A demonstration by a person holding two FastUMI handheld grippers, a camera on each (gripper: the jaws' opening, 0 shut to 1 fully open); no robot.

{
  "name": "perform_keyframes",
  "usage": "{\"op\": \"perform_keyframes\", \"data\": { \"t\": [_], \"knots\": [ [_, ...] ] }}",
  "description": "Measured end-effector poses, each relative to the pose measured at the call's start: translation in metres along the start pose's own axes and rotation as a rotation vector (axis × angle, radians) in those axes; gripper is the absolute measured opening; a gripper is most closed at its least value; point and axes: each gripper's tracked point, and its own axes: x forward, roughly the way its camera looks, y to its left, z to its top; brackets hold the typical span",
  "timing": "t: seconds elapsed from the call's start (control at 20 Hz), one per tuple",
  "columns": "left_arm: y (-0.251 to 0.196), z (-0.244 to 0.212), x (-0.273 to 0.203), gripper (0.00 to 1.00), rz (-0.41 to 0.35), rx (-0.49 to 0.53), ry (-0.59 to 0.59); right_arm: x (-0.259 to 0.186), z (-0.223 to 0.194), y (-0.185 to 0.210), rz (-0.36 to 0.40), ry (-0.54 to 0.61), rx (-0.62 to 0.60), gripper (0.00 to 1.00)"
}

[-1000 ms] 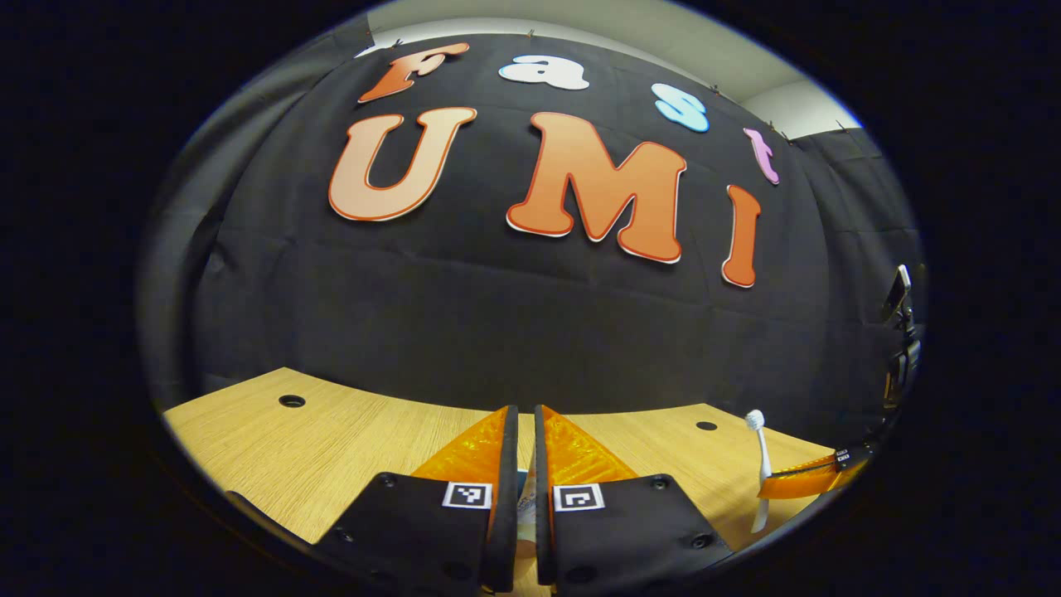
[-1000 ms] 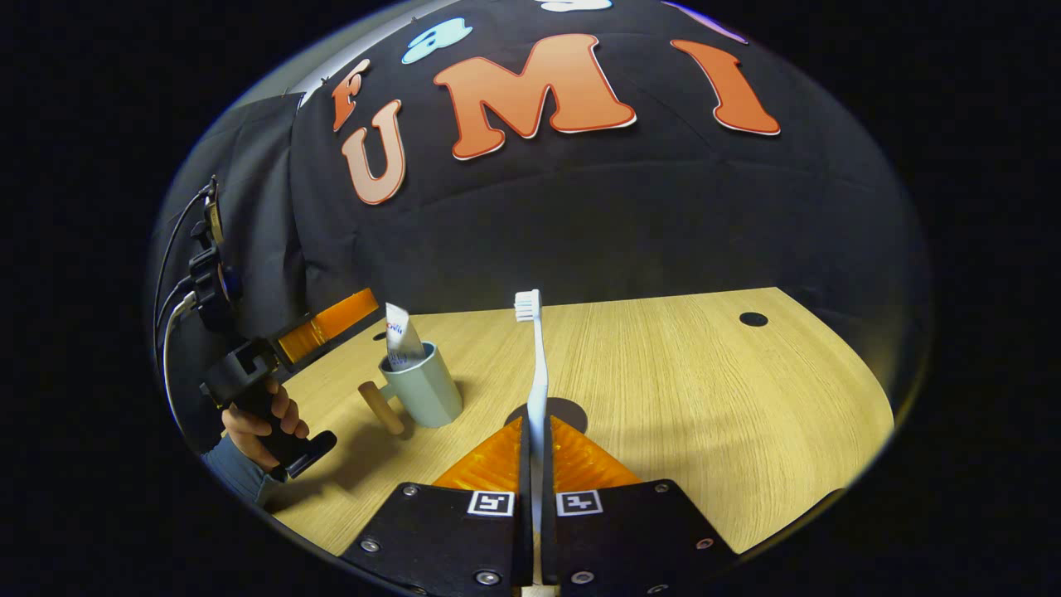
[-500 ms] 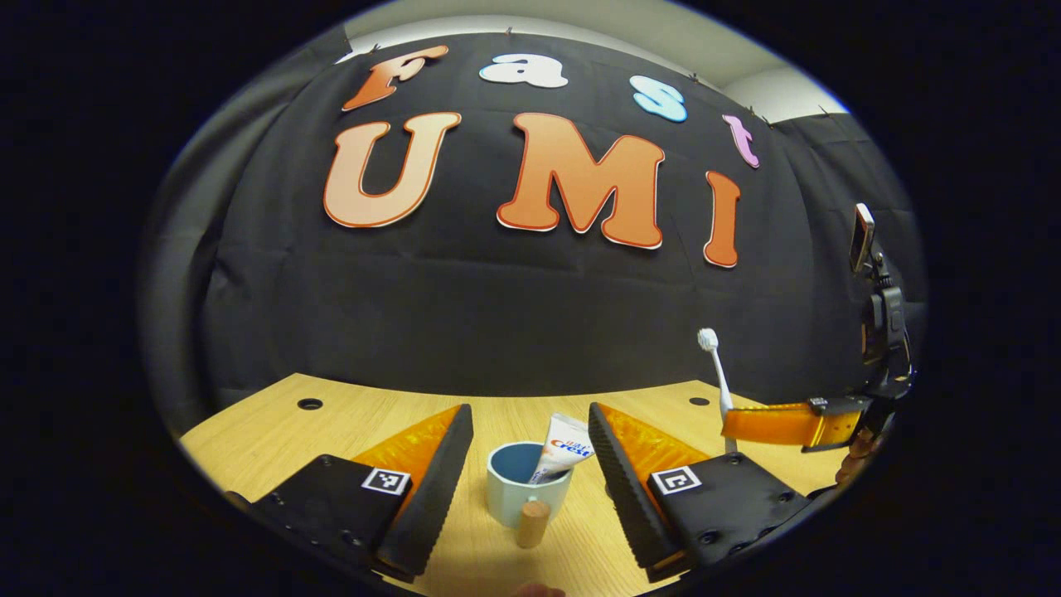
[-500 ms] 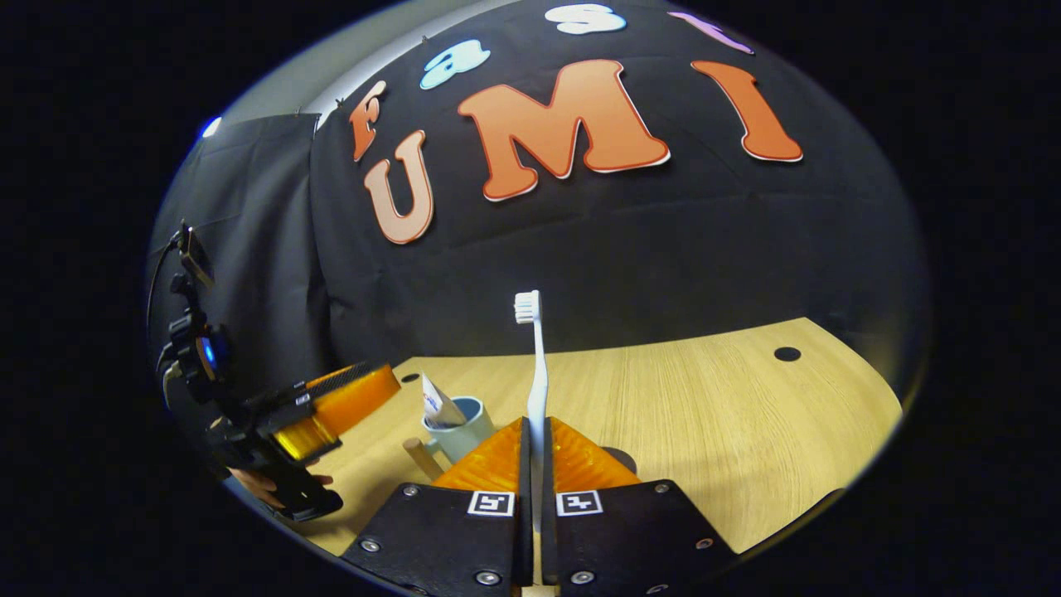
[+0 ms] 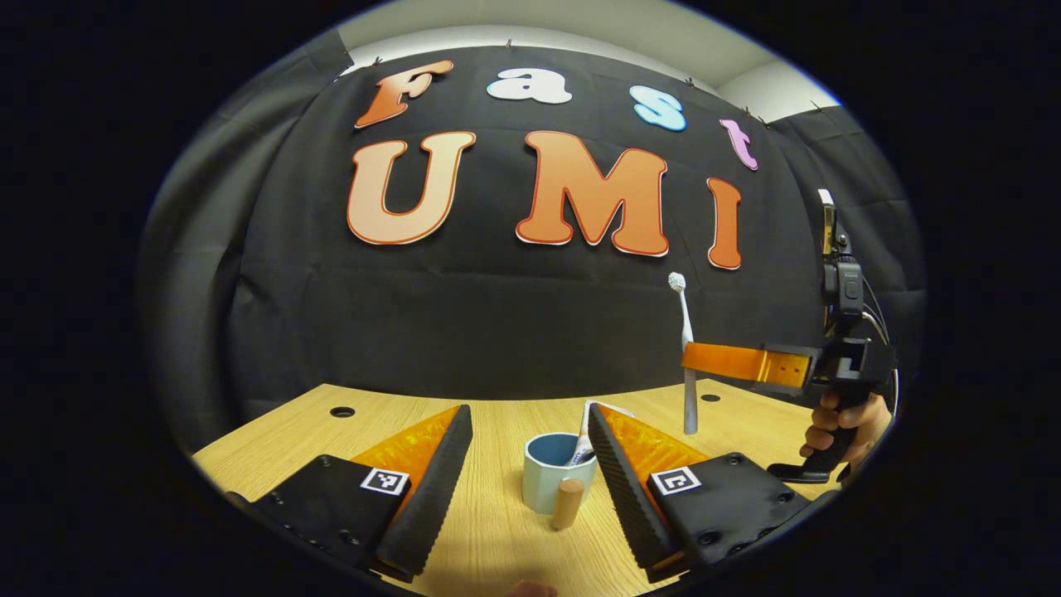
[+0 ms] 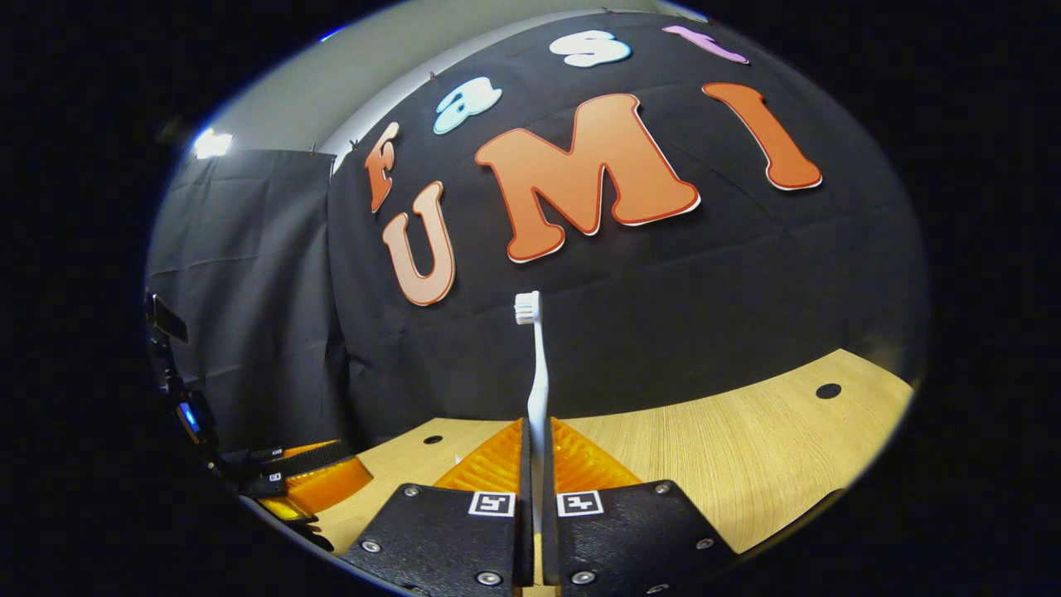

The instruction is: Put the toothbrush and toothpaste on the desktop into the cup, then pick up the cup and place it on the coaster on the desktop.

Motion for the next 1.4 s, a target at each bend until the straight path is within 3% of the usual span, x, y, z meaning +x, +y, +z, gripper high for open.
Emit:
{"op": "perform_keyframes", "data": {
  "t": [0.4,0.65,1.1,1.4],
  "knots": [
    [0.011,-0.006,-0.001,0.93,0.028,0.028,0.003,0.037,0.009,0.005,0.059,-0.104,0.066,0.04],
    [0.019,-0.012,-0.006,0.93,0.045,0.015,0.008,0.042,0.018,0.035,0.135,-0.164,0.075,0.04],
    [0.032,-0.02,-0.012,0.93,0.07,0.006,0.016,0.056,0.018,0.074,0.204,-0.211,0.084,0.04],
    [0.041,-0.032,-0.014,0.93,0.085,-0.005,0.036,0.066,-0.019,0.092,0.226,-0.177,0.019,0.04]
  ]
}}
